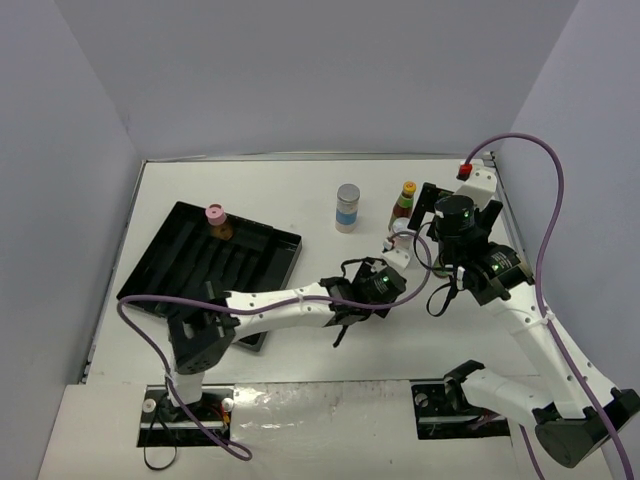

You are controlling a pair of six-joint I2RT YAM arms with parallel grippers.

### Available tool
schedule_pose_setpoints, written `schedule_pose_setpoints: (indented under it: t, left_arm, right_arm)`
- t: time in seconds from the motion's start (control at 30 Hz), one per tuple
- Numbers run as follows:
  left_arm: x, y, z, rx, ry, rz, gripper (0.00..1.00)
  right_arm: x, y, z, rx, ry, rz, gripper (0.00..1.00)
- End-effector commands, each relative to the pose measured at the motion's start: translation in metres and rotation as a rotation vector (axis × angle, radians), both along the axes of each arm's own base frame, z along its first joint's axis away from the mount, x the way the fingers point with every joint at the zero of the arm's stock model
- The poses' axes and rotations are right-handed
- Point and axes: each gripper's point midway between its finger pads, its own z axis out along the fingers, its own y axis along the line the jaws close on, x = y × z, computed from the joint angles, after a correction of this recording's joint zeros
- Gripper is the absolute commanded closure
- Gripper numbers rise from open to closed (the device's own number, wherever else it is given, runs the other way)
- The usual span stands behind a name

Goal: Organize the condiment bottles

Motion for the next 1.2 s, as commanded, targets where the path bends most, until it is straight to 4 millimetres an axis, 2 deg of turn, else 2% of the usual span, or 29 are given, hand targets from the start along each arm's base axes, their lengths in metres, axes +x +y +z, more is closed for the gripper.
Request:
schedule_pose_setpoints:
  t: [0.0,0.1,0.17,0.33,0.5,0.53,0.63,0.77,0.9,1.17]
  left_arm:
    - [0.035,0.048,0.134,-0.217,-0.155,0.145,1.0]
    - [0.053,0.092,0.164,-0.228,-0.188,0.236,1.0]
    - [0.073,0.13,0.18,-0.227,-0.199,0.327,1.0]
    - [0.125,0.232,0.199,-0.208,-0.237,0.577,1.0]
    - [0.164,0.299,0.2,-0.22,-0.278,0.747,1.0]
    - [0.166,0.295,0.199,-0.234,-0.276,0.736,1.0]
    - [0.186,0.314,0.193,-0.245,-0.273,0.784,1.0]
    - [0.203,0.331,0.179,-0.21,-0.257,0.839,1.0]
    - [0.215,0.338,0.152,-0.182,-0.206,0.858,1.0]
    - [0.221,0.335,0.105,-0.157,-0.132,0.853,1.0]
  right_arm:
    - [0.003,-0.004,0.017,0.022,-0.06,-0.021,0.0]
    - [0.004,-0.003,0.015,0.029,-0.056,-0.019,0.0]
    - [0.005,-0.001,0.013,0.032,-0.05,-0.014,0.0]
    - [0.006,0.001,0.014,0.04,-0.05,-0.006,0.0]
    - [0.008,0.005,0.014,0.048,-0.047,0.006,0.0]
    - [0.009,0.005,0.014,0.05,-0.048,0.007,0.0]
    - [0.009,0.006,0.012,0.05,-0.04,0.01,0.0]
    - [0.008,0.007,0.01,0.049,-0.037,0.015,0.0]
    - [0.006,0.004,0.009,0.044,-0.038,0.011,0.0]
    - [0.006,0.004,0.004,0.04,-0.027,0.009,0.0]
